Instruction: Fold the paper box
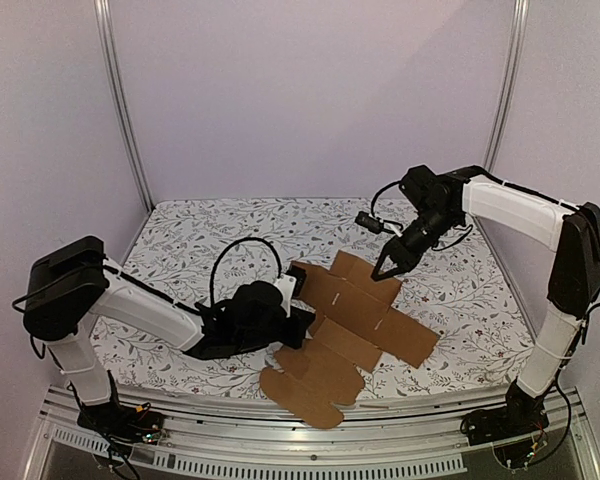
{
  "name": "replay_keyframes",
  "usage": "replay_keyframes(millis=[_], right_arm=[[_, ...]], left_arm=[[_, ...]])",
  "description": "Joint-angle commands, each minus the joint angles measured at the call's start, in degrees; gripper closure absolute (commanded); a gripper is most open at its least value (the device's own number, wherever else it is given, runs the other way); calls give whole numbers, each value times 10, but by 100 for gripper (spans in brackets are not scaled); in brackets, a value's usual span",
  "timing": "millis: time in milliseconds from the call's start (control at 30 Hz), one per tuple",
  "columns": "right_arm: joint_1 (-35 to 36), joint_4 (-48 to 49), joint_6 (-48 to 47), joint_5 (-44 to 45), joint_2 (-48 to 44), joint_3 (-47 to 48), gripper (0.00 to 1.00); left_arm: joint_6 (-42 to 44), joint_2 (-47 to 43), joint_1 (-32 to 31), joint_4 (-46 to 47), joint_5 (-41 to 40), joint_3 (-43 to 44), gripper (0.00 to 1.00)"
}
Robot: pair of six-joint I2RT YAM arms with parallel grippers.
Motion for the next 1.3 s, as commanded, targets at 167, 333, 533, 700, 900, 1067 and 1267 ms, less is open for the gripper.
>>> replay_keyframes(millis=[167, 333, 533, 700, 900, 1067, 1267], right_arm=[[-1, 37, 37, 62, 22, -4, 95], [0, 37, 40, 91, 33, 0, 80], [-1, 30, 26, 166, -10, 22, 54], [-2, 27, 20, 161, -60, 36, 46], [12, 63, 26, 82, -28, 6, 64], [13, 75, 52, 35, 85, 40, 85], [13, 77, 81, 15, 198, 87, 92]], left_arm=[[46, 56, -45, -51, -33, 59, 100], [67, 76, -61, -89, -60, 90, 100], [85, 77, -64, -120, -83, 98, 100], [112, 63, -56, -150, -86, 96, 100], [166, 41, -22, -174, -99, 90, 100], [208, 22, 8, -178, -96, 93, 100], [227, 26, 32, -168, -62, 100, 100]])
